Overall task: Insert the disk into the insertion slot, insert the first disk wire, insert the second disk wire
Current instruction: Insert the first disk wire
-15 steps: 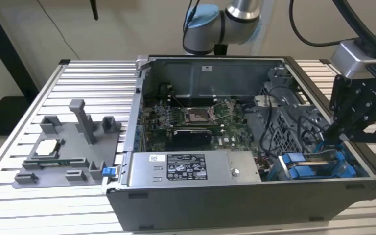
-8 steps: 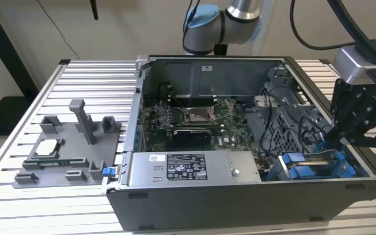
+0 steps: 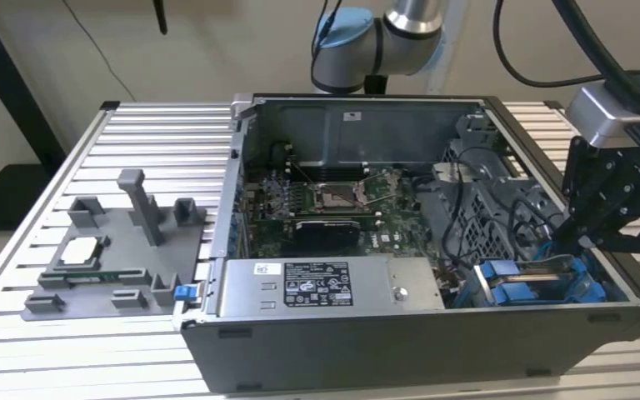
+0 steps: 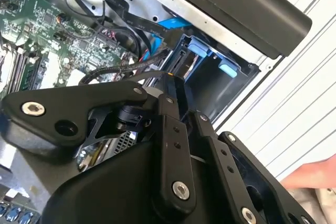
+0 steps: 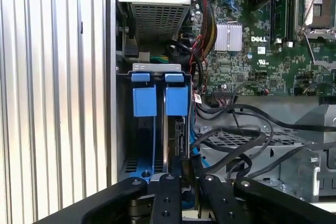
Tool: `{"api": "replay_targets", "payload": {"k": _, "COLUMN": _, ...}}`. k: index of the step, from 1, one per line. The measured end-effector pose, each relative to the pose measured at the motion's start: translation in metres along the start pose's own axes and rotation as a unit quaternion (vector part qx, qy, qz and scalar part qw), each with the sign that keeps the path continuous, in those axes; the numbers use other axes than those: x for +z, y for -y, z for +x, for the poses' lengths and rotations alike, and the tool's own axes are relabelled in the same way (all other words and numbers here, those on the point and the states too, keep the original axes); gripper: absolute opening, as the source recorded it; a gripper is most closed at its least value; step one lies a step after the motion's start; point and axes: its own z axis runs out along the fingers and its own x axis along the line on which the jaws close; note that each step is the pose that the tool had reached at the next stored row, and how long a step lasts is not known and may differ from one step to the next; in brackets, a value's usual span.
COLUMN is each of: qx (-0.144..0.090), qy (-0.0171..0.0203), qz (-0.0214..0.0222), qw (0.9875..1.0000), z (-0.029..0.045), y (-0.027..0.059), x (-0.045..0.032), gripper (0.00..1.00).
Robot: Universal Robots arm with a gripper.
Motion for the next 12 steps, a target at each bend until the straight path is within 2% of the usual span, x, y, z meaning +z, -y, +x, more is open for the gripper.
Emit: {"api": "replay_targets", "payload": {"k": 12, "qx": 0.003, "qy": 0.0001, "qz": 0.0003, "qw": 1.0, "z": -0.0006, "y": 0.0013, "x": 0.0041, "gripper": 0.0}}
